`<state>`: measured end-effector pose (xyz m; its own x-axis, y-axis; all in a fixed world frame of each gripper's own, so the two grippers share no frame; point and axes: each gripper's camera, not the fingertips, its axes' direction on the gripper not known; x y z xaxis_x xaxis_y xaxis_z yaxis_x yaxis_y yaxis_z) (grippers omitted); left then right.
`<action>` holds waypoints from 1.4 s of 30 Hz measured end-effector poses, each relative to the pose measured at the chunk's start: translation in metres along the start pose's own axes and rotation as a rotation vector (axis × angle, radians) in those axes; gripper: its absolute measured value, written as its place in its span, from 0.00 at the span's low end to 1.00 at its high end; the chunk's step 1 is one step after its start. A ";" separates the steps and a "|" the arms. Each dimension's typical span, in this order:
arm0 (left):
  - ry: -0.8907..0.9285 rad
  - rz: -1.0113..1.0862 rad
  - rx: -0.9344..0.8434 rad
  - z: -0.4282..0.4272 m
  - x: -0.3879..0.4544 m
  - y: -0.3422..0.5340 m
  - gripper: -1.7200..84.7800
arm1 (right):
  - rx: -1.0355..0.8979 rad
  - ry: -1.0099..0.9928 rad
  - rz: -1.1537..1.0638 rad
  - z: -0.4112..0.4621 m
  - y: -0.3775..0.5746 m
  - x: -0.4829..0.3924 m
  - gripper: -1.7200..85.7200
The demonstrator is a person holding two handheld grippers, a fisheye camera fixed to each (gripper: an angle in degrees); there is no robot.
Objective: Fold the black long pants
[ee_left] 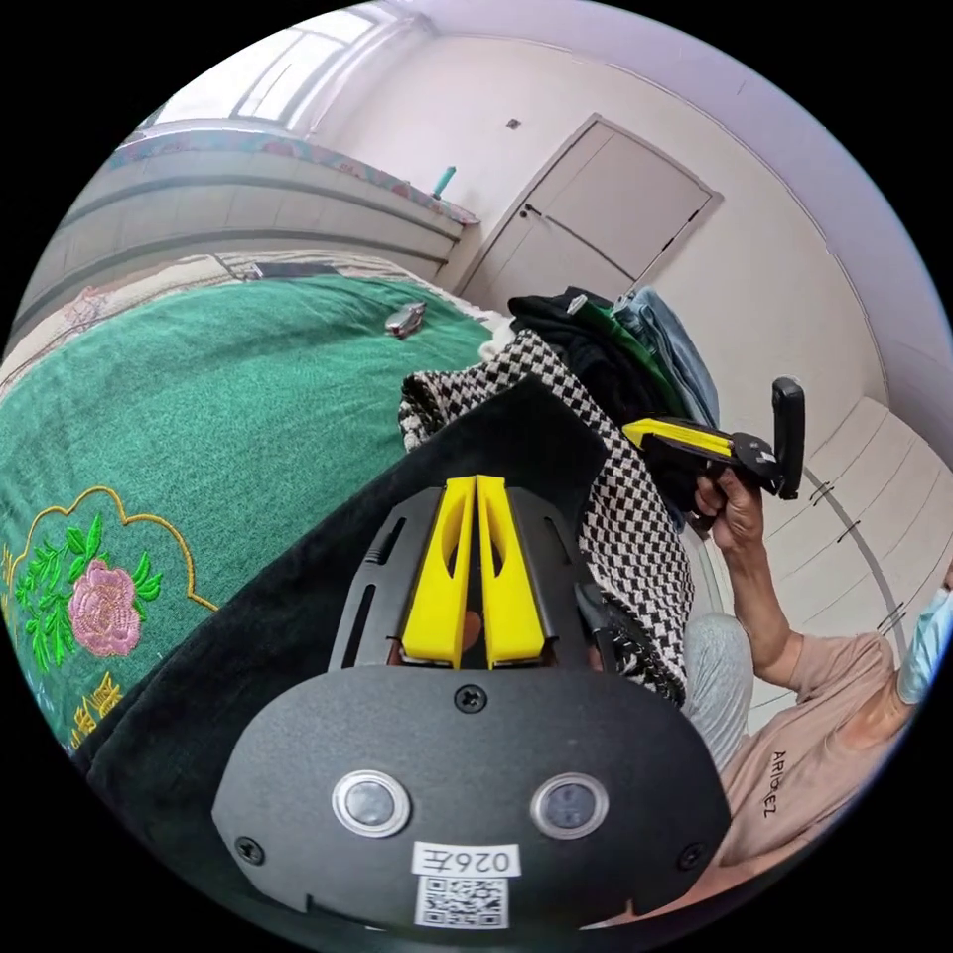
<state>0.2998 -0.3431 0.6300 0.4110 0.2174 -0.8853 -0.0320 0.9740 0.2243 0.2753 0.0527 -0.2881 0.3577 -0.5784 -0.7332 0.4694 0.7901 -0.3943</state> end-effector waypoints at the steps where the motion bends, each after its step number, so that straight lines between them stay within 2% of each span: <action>1: 0.011 -0.018 -0.074 0.010 -0.004 -0.004 0.01 | -0.086 0.049 -0.042 0.012 -0.004 -0.011 0.01; 3: 0.037 -0.012 -0.049 0.011 -0.002 -0.008 0.01 | -0.143 0.122 -0.050 0.023 -0.007 -0.019 0.01; 5: 0.082 -0.015 0.137 0.001 0.002 -0.015 0.01 | -0.134 0.144 -0.030 0.022 -0.006 -0.019 0.01; 7: 0.075 -0.068 0.200 0.001 0.001 -0.028 0.01 | -0.161 0.116 -0.009 0.028 -0.006 -0.013 0.01; 11: -0.096 -0.167 0.126 0.031 0.001 -0.069 0.01 | -0.234 0.056 0.058 0.056 -0.005 0.006 0.01; 12: -0.078 -0.158 0.095 0.039 0.002 -0.075 0.01 | -0.229 0.054 0.067 0.058 -0.005 0.008 0.01; 14: 0.100 -0.063 -0.019 0.067 0.016 -0.093 0.01 | -0.176 0.047 0.080 0.057 -0.004 0.014 0.01; 17: 0.190 0.137 0.077 0.061 0.039 -0.092 0.01 | -0.010 -0.033 0.070 0.028 0.005 0.023 0.01; 18: 0.215 0.146 0.094 0.059 0.038 -0.091 0.01 | 0.034 -0.042 0.082 0.020 0.009 0.027 0.01; 20: 0.262 0.062 0.117 0.047 0.020 -0.088 0.01 | 0.165 0.012 0.143 -0.004 0.024 0.043 0.01; 22: 0.254 -0.015 0.172 0.031 0.003 -0.080 0.01 | 0.176 0.036 0.149 -0.003 0.031 0.053 0.01; 25: 0.323 -0.049 0.303 0.012 -0.011 -0.060 0.01 | 0.134 -0.123 0.085 0.017 0.032 0.067 0.01; 27: 0.347 -0.070 0.243 0.023 -0.014 -0.057 0.01 | 0.121 -0.212 0.053 0.032 0.029 0.072 0.01; 28: 0.319 -0.098 0.113 0.041 -0.015 -0.059 0.01 | 0.054 -0.215 0.020 0.052 0.022 0.071 0.01; 29: 0.280 -0.108 -0.055 0.061 -0.013 -0.061 0.01 | -0.116 -0.132 -0.008 0.085 0.015 0.071 0.01; 31: 0.195 -0.047 -0.192 0.075 -0.003 -0.060 0.01 | -0.227 -0.118 0.008 0.117 0.013 0.079 0.01; 33: 0.101 0.021 -0.132 0.062 0.008 -0.059 0.01 | -0.163 -0.163 0.080 0.109 0.016 0.098 0.01; 35: -0.054 0.091 0.008 0.035 0.021 -0.057 0.01 | -0.070 -0.189 0.159 0.093 0.030 0.124 0.01; 37: -0.137 0.150 0.076 0.019 0.032 -0.056 0.02 | -0.072 -0.256 0.221 0.096 0.042 0.145 0.01; 40: -0.237 0.282 0.040 0.018 0.052 -0.060 0.10 | -0.115 -0.531 0.335 0.122 0.060 0.182 0.02; 42: -0.235 0.318 -0.031 0.027 0.055 -0.065 0.16 | -0.155 -0.651 0.409 0.144 0.071 0.198 0.03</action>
<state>0.3489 -0.3959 0.5776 0.5732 0.4916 -0.6556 -0.2171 0.8626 0.4569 0.4962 -0.0346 -0.3814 0.9016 -0.2001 -0.3835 0.0973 0.9577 -0.2710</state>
